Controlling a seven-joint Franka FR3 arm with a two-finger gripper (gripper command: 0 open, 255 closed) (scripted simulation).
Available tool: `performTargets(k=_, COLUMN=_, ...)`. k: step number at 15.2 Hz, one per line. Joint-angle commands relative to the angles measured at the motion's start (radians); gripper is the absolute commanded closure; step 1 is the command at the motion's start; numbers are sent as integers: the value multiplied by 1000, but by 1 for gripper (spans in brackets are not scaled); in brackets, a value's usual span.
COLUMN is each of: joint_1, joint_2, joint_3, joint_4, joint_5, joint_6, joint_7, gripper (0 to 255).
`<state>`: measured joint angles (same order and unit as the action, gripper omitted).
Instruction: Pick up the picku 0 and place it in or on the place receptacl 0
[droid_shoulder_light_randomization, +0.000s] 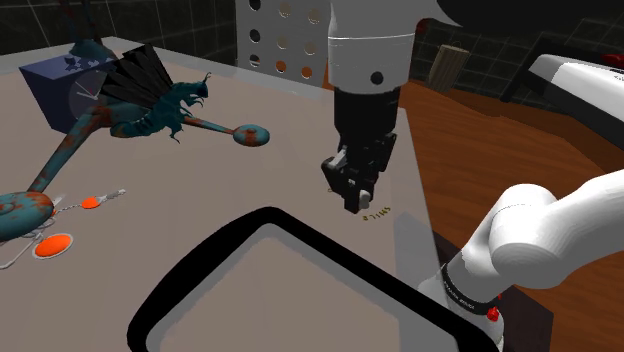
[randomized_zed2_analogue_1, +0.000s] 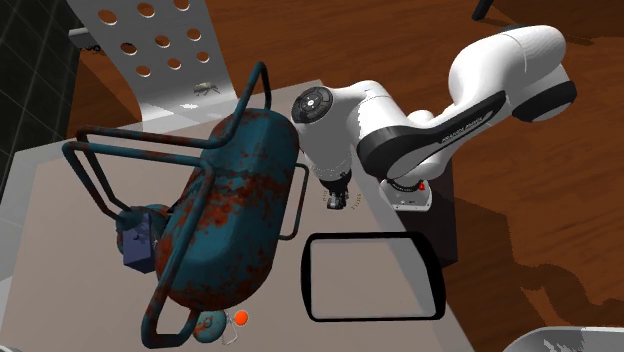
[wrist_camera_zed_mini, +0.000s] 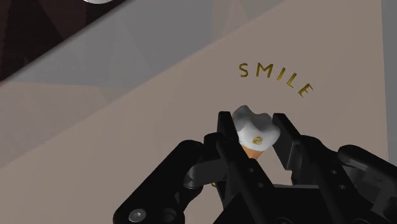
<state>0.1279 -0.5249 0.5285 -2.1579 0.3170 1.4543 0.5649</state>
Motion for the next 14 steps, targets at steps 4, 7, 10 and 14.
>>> performTargets(k=4, joint_1=-1, joint_2=11, joint_3=5, joint_4=-5, joint_5=-1, joint_6=-1, joint_7=1, gripper=255)
performTargets(k=7, joint_1=0, joint_2=7, joint_3=-1, joint_4=7, joint_5=-2, joint_6=-19, joint_7=1, gripper=255)
performTargets(k=10, joint_1=-3, joint_2=12, joint_3=-8, joint_4=51, joint_5=-7, joint_6=-57, joint_7=6, gripper=255)
performTargets(k=14, joint_1=-7, joint_2=22, joint_3=-16, joint_4=111, joint_5=-14, joint_6=-108, joint_7=14, gripper=255)
